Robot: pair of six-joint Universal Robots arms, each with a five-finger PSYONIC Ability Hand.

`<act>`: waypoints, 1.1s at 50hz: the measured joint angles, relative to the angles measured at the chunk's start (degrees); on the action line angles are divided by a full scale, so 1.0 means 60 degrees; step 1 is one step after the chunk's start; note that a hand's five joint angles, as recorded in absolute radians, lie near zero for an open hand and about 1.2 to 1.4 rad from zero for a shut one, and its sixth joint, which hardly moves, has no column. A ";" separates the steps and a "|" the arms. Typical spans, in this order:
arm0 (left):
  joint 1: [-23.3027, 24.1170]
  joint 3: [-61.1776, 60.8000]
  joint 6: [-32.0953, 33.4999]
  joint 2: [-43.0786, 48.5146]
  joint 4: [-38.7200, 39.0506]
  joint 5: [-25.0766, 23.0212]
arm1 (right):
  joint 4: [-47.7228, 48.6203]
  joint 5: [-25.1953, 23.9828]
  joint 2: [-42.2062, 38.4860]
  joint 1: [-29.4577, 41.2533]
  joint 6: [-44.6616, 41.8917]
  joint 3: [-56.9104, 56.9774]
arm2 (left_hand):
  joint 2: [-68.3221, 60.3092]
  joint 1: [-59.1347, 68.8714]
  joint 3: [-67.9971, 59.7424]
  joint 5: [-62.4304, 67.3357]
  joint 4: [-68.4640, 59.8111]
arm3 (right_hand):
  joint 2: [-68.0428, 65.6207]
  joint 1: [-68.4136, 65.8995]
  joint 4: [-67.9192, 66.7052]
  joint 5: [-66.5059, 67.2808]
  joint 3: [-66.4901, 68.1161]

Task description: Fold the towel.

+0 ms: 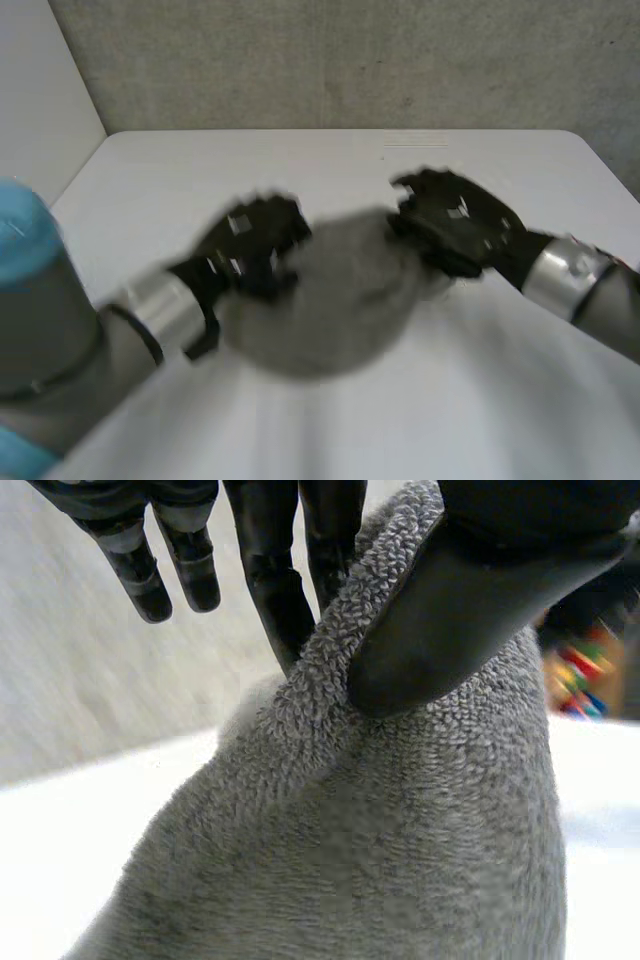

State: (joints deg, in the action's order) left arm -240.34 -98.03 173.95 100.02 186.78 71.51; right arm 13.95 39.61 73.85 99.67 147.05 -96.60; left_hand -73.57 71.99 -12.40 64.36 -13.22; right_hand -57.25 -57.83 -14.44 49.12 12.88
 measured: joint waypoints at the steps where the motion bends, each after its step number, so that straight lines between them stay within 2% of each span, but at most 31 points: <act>1: 0.0161 -0.0292 0.0184 0.0188 0.0009 -0.0001 | -0.0206 -0.0179 0.0018 -0.0324 -0.0589 -0.0313 | 0.0000 0.0000 0.0000 0.0000 0.0000 | 0.1077 0.1097 0.0000 -0.1207 0.0000; 4: 0.0446 -0.0767 0.0651 0.0640 -0.0035 0.0003 | -0.0727 -0.0368 0.0015 -0.0822 -0.1675 -0.0667 | 0.0000 0.0000 0.0000 0.0000 0.0000 | 0.3191 0.3252 0.0000 -0.3526 0.0000; 6: 0.0627 -0.1021 0.1124 0.1046 -0.0128 0.0013 | -0.1620 -0.0414 -0.0024 -0.1211 -0.2938 -0.0788 | 0.0088 -0.0076 0.0000 -0.0024 0.0000 | 0.4933 0.5089 0.0000 -0.5666 0.0000; 7: 0.0649 -0.1049 0.1221 0.1119 -0.0153 0.0019 | -0.1857 -0.0414 -0.0036 -0.1269 -0.3201 -0.0787 | 0.0564 -0.0483 0.0000 -0.0594 0.0000 | 0.5399 0.5436 -0.0001 -0.6213 0.0000; 9: 0.0677 -0.1074 0.1528 0.1324 -0.0264 0.0040 | -0.2897 -0.0409 -0.0091 -0.1399 -0.4108 -0.0676 | 0.3202 -0.3063 0.0000 -0.3301 0.0000 | 0.6717 0.6642 -0.0001 -0.7508 -0.0001; 13: 0.0567 -0.0899 0.1784 0.1370 -0.0450 0.0074 | -0.4406 -0.0402 -0.0165 -0.1288 -0.4706 -0.0262 | 0.5000 -0.4808 0.0000 -0.5242 0.0000 | 0.7179 0.7239 -0.0001 -0.7626 0.0000; 17: 0.0326 -0.0600 0.1832 0.1087 -0.0649 0.0095 | -0.5518 -0.0386 -0.0203 -0.0827 -0.4011 0.0449 | 0.6373 -0.6136 0.0000 -0.6664 0.0000 | 0.7179 0.7292 0.0000 -0.7627 0.0000; 18: 0.0249 -0.0517 0.1826 0.0967 -0.0692 0.0100 | -0.5677 -0.0377 -0.0209 -0.0701 -0.3605 0.0669 | 0.7479 -0.7190 0.0000 -0.7720 0.0000 | 0.7179 0.7292 0.0000 -0.7626 0.0000; 21: 0.0082 -0.0359 0.1793 0.0683 -0.0764 0.0113 | -0.5864 -0.0329 -0.0231 -0.0476 -0.2326 0.1293 | 0.9075 -0.8527 0.0000 -0.9419 0.0000 | 0.7179 0.7295 0.0000 -0.7625 0.0000; 24: -0.0030 -0.0247 0.1765 0.0487 -0.0796 0.0120 | -0.5870 -0.0134 -0.0360 -0.0382 -0.1131 0.1928 | 0.9383 -0.8757 0.0000 -0.9789 0.0000 | 0.7179 0.7329 0.0000 -0.7626 0.0000; 28: -0.0139 -0.0111 0.1751 0.0350 -0.0805 0.0100 | -0.5837 0.0617 -0.0852 -0.0311 0.0475 0.3034 | 0.9408 -0.8757 0.0000 -0.9861 0.0000 | 0.7179 0.7331 0.0000 -0.7625 0.0000; 31: -0.0196 0.0036 0.1765 0.0371 -0.0802 0.0062 | -0.5878 0.1679 -0.1476 -0.0145 0.1409 0.4087 | 0.9409 -0.8757 0.0000 -0.9871 0.0000 | 0.7179 0.7332 0.0000 -0.7626 0.0000; 36: -0.0326 0.0345 0.1809 0.0674 -0.0800 0.0010 | -0.6269 0.3000 -0.2469 0.0385 0.1768 0.5368 | 0.9409 -0.8757 0.0000 -0.9880 0.0000 | 0.7179 0.7333 0.0000 -0.7626 0.0000; 40: -0.0540 0.0693 0.1844 0.1269 -0.0895 -0.0035 | -0.6768 0.3508 -0.3291 0.0809 0.1736 0.6229 | 0.9409 -0.8757 0.0000 -0.9880 0.0000 | 0.7179 0.7334 0.0000 -0.7626 0.0000; 48: -0.0863 0.1172 0.1865 0.2564 -0.1718 -0.0719 | -0.7696 0.3592 -0.4714 0.1481 0.1587 0.7689 | 0.9408 -0.8757 0.0000 -0.9758 0.0000 | 0.7179 0.7334 0.0000 -0.7625 0.0000; 55: -0.0770 0.1032 0.1831 0.2883 -0.2344 -0.1437 | -0.8301 0.3510 -0.5405 0.1786 0.1146 0.8420 | 0.9409 -0.8757 0.0000 -0.9738 0.0000 | 0.7177 0.7324 0.0000 -0.7624 0.0000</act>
State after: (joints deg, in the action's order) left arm -244.96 -91.84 184.94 117.31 172.72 62.89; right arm -35.85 60.67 41.43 110.38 153.92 -46.08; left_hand -17.12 19.45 -12.40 5.94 -13.22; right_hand -14.19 -13.88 -14.44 3.38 12.88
